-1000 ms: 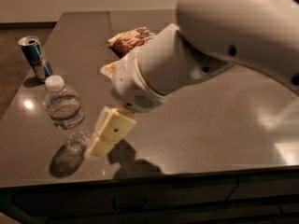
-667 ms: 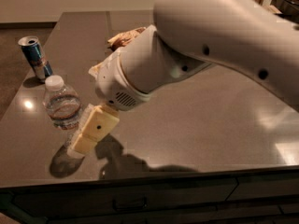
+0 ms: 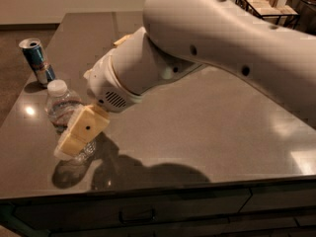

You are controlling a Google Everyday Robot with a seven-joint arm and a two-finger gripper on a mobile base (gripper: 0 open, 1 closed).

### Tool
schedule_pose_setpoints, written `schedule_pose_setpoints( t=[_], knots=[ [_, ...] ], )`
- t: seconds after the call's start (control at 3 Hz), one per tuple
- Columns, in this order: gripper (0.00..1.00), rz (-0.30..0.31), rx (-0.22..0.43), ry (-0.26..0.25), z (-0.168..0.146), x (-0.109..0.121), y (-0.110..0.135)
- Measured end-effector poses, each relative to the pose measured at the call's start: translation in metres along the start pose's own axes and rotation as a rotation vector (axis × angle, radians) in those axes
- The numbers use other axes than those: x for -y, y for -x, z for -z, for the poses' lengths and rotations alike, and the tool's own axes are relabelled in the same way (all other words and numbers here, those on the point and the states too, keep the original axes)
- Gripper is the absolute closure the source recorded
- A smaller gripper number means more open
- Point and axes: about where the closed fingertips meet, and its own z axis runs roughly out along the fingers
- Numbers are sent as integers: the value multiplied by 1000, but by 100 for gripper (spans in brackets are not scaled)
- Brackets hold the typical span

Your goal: Knock water bottle over

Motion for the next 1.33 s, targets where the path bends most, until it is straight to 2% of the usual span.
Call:
schedule_pose_setpoints(
  t=[0.33,1.0,1.33],
  knots=[
    [18,-17,23,15,-6,-3,6],
    [64,-48,51,47,-7,-6,14],
    [87,-59,-1,33,13,9,18]
  ],
)
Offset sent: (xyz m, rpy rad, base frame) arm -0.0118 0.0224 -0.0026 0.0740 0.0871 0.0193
